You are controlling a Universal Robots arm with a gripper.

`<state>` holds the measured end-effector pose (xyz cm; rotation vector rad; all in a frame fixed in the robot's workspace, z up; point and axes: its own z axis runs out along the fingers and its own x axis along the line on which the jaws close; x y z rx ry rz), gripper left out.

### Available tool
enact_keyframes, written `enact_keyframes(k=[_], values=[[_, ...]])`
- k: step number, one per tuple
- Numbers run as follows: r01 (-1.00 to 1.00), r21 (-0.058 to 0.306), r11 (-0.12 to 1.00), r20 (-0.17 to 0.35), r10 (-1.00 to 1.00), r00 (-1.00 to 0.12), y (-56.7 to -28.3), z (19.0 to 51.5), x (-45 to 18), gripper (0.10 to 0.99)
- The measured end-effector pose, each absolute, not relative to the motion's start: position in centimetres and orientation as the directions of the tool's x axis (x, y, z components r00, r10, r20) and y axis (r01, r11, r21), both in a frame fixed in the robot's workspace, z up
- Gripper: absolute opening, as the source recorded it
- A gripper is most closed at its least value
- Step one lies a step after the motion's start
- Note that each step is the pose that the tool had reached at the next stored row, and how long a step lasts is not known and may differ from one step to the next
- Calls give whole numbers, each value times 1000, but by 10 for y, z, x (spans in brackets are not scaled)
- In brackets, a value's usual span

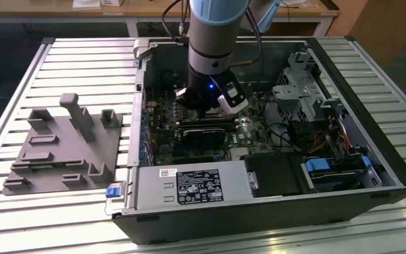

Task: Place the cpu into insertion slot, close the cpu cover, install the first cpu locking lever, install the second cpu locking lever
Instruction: 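Install the second cpu locking lever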

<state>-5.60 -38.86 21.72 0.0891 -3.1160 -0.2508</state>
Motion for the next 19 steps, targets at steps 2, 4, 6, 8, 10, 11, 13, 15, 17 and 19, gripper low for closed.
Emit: enact_keyframes(k=[2, 4, 6, 8, 10, 11, 13, 15, 17, 19], values=[[-56, 167, 984, 9, -58, -998, -392, 217, -56, 106], [-55, 171, 984, 9, -58, -998, -394, 217, -58, 106], [-56, 174, 983, 9, -58, -998, -394, 217, -61, 106], [-56, 178, 982, 9, -58, -998, -395, 217, -63, 106], [-56, 183, 981, 8, -58, -998, -395, 215, -64, 106], [-56, 186, 981, 8, -58, -998, -395, 214, -65, 106], [-56, 189, 980, 8, -58, -998, -395, 211, -66, 106], [-56, 191, 980, 8, -58, -998, -395, 208, -66, 106], [-56, 194, 979, 8, -58, -998, -395, 205, -67, 106], [-56, 197, 979, 8, -58, -998, -395, 204, -67, 106]])
